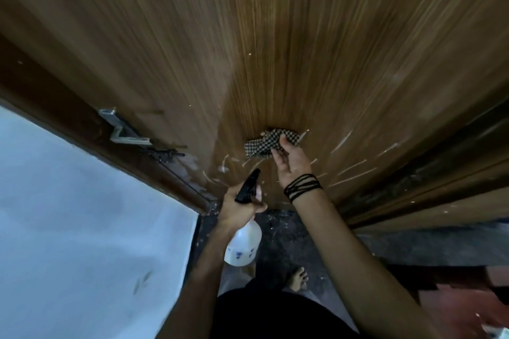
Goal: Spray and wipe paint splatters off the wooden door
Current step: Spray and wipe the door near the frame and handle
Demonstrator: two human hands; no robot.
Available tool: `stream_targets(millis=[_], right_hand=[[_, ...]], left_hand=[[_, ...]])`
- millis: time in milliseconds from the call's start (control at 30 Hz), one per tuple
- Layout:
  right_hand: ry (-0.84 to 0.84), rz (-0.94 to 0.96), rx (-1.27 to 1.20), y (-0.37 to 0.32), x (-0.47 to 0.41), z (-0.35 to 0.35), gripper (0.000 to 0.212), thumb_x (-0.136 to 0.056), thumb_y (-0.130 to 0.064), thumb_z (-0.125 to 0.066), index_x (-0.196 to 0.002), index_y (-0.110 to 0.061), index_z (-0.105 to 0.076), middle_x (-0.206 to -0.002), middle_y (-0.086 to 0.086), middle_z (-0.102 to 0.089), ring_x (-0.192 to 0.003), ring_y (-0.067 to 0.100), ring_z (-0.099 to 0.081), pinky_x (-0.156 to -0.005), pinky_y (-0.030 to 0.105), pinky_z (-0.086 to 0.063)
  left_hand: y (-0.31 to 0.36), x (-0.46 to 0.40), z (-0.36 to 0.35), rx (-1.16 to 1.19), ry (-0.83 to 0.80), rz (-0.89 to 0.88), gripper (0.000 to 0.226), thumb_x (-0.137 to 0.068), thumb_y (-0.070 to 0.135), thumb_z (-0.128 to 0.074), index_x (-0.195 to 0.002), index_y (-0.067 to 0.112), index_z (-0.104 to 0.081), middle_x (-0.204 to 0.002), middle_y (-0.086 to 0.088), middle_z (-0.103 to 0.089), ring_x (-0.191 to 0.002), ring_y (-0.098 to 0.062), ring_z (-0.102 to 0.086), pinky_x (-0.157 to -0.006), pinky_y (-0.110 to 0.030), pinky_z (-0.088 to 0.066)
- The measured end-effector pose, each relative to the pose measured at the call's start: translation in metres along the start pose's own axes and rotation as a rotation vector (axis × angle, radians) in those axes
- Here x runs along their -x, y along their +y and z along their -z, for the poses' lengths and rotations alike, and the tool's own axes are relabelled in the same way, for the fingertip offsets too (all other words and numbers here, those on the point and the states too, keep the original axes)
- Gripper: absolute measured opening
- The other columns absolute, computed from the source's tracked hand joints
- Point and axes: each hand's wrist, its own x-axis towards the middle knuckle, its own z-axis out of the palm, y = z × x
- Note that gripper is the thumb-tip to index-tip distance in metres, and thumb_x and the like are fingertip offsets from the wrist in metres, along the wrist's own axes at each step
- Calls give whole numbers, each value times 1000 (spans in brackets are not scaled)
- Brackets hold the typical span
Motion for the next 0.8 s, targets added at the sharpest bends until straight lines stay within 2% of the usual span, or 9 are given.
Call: stream_targets(millis=[67,133,233,367,500,600,633,700,800], right_hand=[[68,27,-17,-2,-4,13,44,-85,-2,-74,-124,1,-56,-110,12,-62,-88,18,-62,-62,26,-56],[166,15,6,-4,-10,26,42,-86,-4,-73,-123,4,-57,-108,13,-61,-87,18,-60,-58,26,-55],[237,18,46,-15,-11,38,45,-88,-5,-72,-129,5,-55,-97,9,-59,-93,19,-59,-65,23,-55],[153,135,5,-35,5,30,47,-85,-3,-74,-128,3,-56,-100,10,-64,-87,18,-63,-53,22,-57],[71,258,-77,-44,16,21,57,-80,1,-78,-129,0,-51,-121,14,-65,-94,19,-67,-60,25,-59],[61,298,13,-35,17,23,23,-83,3,-74,-104,-3,-66,-105,9,-71,-91,17,-69,-65,24,-59],[86,282,35,-32,17,24,21,-83,3,-74,-103,-1,-67,-102,10,-71,-87,18,-69,-63,23,-58],[155,235,43,-29,15,25,32,-83,4,-74,-113,3,-64,-102,13,-69,-82,18,-68,-57,22,-58],[202,200,70,-26,18,24,36,-82,4,-75,-115,0,-60,-95,12,-69,-76,17,-67,-59,23,-60]], left_hand=[[6,-5,-5,-16,-23,-11,25,-76,-19,-72,-81,5,-65,-70,-6,-62,-58,-15,-58,-57,-25,-46],[14,-10,-10,-21,-39,3,38,-77,-18,-72,-76,19,-64,-72,-5,-63,-67,-17,-61,-63,-26,-49],[22,-18,-19,-5,-78,58,33,-79,-11,-75,-80,20,-65,-68,1,-61,-54,-7,-56,-57,-23,-45],[27,-28,-23,-29,-152,-7,29,-81,-9,-74,-83,18,-64,-68,2,-60,-47,-6,-51,-52,-23,-43],[30,-38,-32,-90,-176,6,31,-82,-8,-74,-72,15,-58,-56,11,-57,-40,1,-47,-56,-23,-43],[36,-42,-35,-132,-162,22,37,-82,-4,-76,-64,16,-52,-41,11,-49,-33,0,-43,-43,-15,-38],[36,-45,-35,-128,-153,15,37,-80,-4,-78,-63,16,-52,-43,10,-51,-33,-1,-43,-42,-15,-38],[36,-50,-34,-118,-155,11,34,-76,-3,-81,-64,17,-56,-52,9,-57,-39,-8,-47,-48,-22,-42],[38,-50,-34,-107,-183,-11,35,-75,-4,-81,-65,23,-59,-58,10,-61,-44,-4,-49,-56,-23,-42]])
